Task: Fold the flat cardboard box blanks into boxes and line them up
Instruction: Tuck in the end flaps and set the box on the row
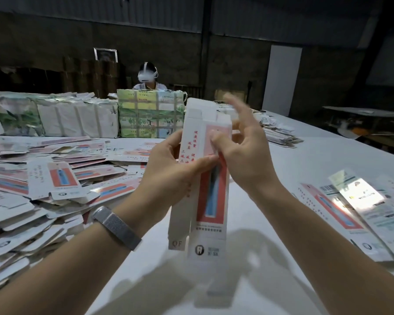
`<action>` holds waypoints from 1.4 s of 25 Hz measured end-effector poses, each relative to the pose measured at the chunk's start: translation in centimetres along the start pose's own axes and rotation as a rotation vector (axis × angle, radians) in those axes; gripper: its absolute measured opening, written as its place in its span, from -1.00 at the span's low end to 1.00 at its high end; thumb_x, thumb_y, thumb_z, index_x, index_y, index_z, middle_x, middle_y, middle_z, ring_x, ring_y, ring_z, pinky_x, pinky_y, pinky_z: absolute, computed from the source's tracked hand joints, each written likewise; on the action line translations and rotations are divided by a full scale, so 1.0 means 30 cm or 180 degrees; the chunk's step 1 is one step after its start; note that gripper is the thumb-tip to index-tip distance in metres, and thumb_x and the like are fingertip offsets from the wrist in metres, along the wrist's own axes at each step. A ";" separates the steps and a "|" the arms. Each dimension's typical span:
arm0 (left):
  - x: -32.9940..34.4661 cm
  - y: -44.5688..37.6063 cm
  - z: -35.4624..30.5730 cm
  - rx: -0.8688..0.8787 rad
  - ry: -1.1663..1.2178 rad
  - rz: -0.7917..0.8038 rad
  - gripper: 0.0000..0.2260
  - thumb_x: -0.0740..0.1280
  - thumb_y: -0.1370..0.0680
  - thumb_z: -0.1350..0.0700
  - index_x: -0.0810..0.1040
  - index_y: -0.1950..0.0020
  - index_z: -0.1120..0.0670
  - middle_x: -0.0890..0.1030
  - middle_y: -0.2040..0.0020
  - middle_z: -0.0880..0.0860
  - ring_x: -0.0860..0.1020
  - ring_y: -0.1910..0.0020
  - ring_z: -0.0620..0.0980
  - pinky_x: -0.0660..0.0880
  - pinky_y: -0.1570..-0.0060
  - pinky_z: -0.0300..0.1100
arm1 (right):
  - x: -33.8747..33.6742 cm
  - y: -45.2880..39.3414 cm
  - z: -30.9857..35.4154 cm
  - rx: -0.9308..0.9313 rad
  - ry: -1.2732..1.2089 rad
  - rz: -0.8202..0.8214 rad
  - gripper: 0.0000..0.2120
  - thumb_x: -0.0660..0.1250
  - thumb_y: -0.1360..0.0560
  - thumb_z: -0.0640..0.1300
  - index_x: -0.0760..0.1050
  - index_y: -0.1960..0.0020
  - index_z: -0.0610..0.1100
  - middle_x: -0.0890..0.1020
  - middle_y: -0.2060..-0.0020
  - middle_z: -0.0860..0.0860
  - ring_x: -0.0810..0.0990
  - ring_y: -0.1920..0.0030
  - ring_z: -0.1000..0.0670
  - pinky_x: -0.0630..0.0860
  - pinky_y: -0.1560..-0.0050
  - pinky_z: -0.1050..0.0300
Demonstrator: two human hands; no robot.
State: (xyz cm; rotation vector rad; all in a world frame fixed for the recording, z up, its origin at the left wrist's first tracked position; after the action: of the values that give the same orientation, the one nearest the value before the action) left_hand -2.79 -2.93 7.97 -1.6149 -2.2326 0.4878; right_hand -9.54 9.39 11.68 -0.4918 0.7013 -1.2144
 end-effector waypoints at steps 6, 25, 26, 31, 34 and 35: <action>0.028 0.006 0.014 -0.0228 0.0558 0.0345 -0.66 0.21 -0.67 0.22 0.45 -0.34 -0.15 0.68 0.12 -0.03 0.68 0.19 -0.07 0.61 0.25 -0.15 | 0.018 0.017 0.034 -0.0528 0.1206 -0.0144 -0.61 0.30 -0.53 0.16 0.56 -0.31 0.07 0.36 -0.07 0.09 0.41 -0.15 0.07 0.54 -0.09 0.09; 0.094 0.028 0.035 -0.0363 0.0458 0.0726 -0.48 0.15 -0.58 -0.26 0.29 -0.36 0.07 0.56 0.10 0.14 0.52 0.31 0.14 0.56 0.31 0.00 | 0.035 -0.005 0.009 0.0272 -0.0544 0.0177 -0.60 0.48 -0.44 0.03 0.30 0.31 -0.08 0.44 0.40 -0.11 0.48 0.43 -0.08 0.47 0.45 0.01; 0.093 0.028 0.034 -0.0389 0.0482 0.0738 -0.47 0.15 -0.58 -0.26 0.28 -0.40 0.06 0.57 0.06 0.18 0.55 0.28 0.17 0.60 0.27 0.04 | 0.041 0.002 0.013 0.0235 -0.0587 0.0134 -0.62 0.46 -0.45 0.08 0.33 0.28 -0.09 0.46 0.35 -0.17 0.51 0.38 -0.16 0.53 0.41 -0.03; 0.066 0.043 0.042 -0.0793 0.0889 0.0619 -0.39 0.02 -0.57 -0.34 0.71 -0.10 0.04 0.71 0.02 0.19 0.72 0.11 0.13 0.67 0.20 -0.04 | 0.073 0.031 -0.019 0.0538 -0.0966 0.0230 -0.70 0.27 -0.51 0.17 0.42 -0.14 0.02 0.56 -0.07 -0.12 0.67 0.01 -0.11 0.67 0.21 0.02; 0.053 0.046 0.059 -0.0903 0.0516 0.0283 -0.41 0.02 -0.59 -0.35 0.75 0.15 -0.07 0.72 0.20 0.08 0.73 0.23 0.05 0.64 0.30 -0.15 | 0.101 0.065 -0.042 0.0728 -0.1163 0.0453 -0.64 0.21 -0.63 0.08 0.32 -0.38 0.00 0.61 -0.12 -0.08 0.69 -0.01 -0.06 0.66 -0.03 -0.06; 0.046 0.040 0.062 -0.0793 0.0341 0.0127 -0.43 0.02 -0.62 -0.32 0.74 0.14 -0.08 0.73 0.20 0.07 0.73 0.23 0.04 0.64 0.32 -0.15 | 0.105 0.073 -0.041 0.0669 -0.1094 0.0444 -0.62 0.20 -0.64 0.06 0.28 -0.42 0.04 0.60 -0.15 -0.04 0.69 -0.02 -0.04 0.66 -0.04 -0.02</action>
State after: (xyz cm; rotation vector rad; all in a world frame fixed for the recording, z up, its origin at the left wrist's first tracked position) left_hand -3.05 -1.39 5.88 -1.7630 -2.2561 0.1318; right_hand -8.36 7.05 8.63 -0.4534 0.3055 -1.0257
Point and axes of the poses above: each hand's wrist, its own y-axis away from the middle knuckle, its own x-axis out of the palm, z = x × y, the point moved 6 cm from there along -y, towards the middle knuckle
